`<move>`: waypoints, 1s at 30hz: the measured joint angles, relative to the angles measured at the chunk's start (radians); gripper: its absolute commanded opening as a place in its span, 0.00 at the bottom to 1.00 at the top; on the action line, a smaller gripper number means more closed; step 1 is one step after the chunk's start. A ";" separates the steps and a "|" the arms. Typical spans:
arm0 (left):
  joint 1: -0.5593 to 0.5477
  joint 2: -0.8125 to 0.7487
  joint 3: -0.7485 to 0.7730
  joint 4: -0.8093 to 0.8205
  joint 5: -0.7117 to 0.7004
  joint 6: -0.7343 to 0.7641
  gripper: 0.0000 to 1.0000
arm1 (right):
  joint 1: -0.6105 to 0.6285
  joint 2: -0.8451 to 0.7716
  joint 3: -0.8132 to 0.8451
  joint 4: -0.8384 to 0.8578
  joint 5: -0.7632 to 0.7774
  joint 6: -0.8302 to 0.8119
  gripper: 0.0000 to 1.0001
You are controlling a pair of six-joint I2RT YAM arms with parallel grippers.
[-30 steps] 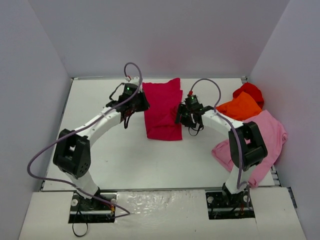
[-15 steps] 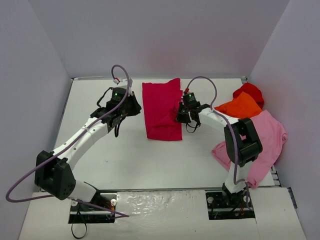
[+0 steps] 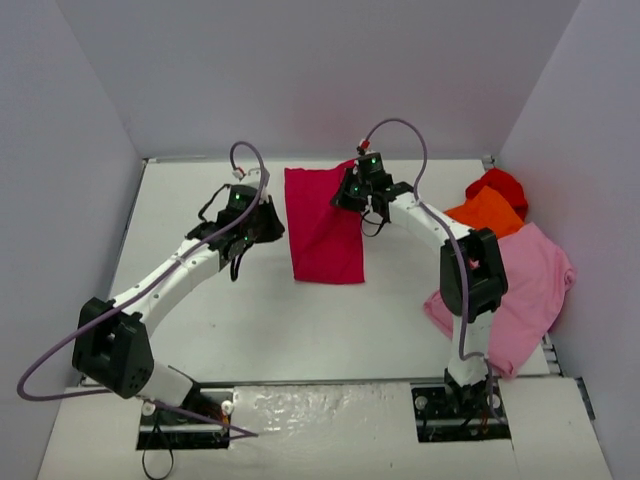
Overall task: Fold and stack the t-shirts
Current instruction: Fold the folded rectangular tshirt in 1/3 of the way
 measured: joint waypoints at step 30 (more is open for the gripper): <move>-0.039 0.230 -0.031 0.153 0.183 -0.066 0.00 | 0.062 -0.259 -0.273 -0.054 0.262 -0.091 0.61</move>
